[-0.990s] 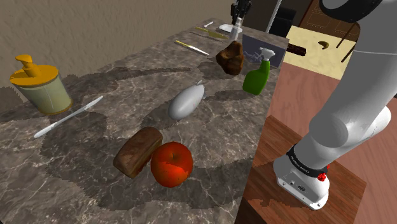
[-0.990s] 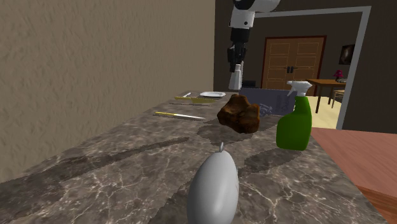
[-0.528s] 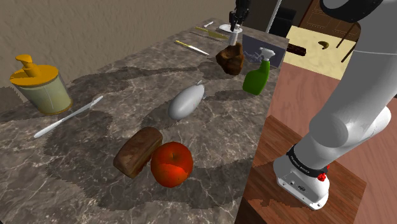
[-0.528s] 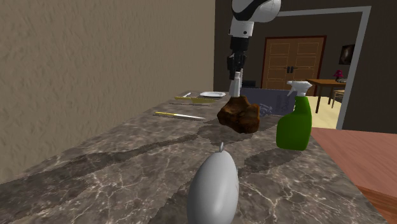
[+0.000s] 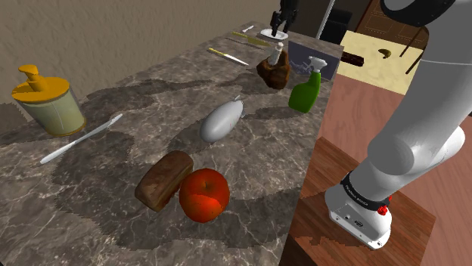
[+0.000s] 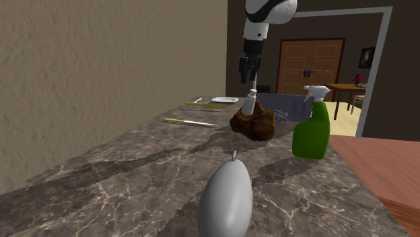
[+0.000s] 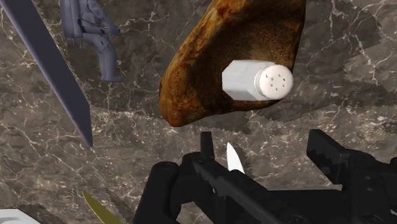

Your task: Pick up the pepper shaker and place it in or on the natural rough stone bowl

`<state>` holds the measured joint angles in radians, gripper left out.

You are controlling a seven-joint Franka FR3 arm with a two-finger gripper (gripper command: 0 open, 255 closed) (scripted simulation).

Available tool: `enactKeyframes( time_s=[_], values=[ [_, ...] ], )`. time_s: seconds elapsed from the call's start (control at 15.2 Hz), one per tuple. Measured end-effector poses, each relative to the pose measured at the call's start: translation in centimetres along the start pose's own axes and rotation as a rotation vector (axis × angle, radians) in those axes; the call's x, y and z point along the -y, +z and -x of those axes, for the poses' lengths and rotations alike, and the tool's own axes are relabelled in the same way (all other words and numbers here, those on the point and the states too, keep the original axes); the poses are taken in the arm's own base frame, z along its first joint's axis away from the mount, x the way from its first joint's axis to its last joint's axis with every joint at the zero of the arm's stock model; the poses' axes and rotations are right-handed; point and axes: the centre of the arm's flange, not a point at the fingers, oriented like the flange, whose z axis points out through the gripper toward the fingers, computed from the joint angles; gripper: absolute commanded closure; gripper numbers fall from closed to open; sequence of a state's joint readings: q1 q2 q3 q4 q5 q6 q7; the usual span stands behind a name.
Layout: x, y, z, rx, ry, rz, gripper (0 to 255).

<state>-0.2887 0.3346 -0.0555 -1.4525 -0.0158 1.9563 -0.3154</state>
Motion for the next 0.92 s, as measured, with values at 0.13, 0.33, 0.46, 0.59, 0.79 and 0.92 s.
enactKeyframes(
  time_s=[0.13,0.33,0.46,0.59,0.79,0.92],
  values=[
    [0.0,0.0,0.0,0.000,0.000,0.000,0],
    [0.0,-0.7,0.0,0.000,0.000,0.000,0],
    [0.1,-2.7,0.0,-0.001,0.000,0.000,0],
    [0.0,-4.5,0.1,-0.002,0.000,0.000,0],
    [0.0,-4.9,0.0,-0.001,0.000,0.000,0],
    [0.0,-5.0,0.0,0.000,0.000,0.000,0]
  ],
)
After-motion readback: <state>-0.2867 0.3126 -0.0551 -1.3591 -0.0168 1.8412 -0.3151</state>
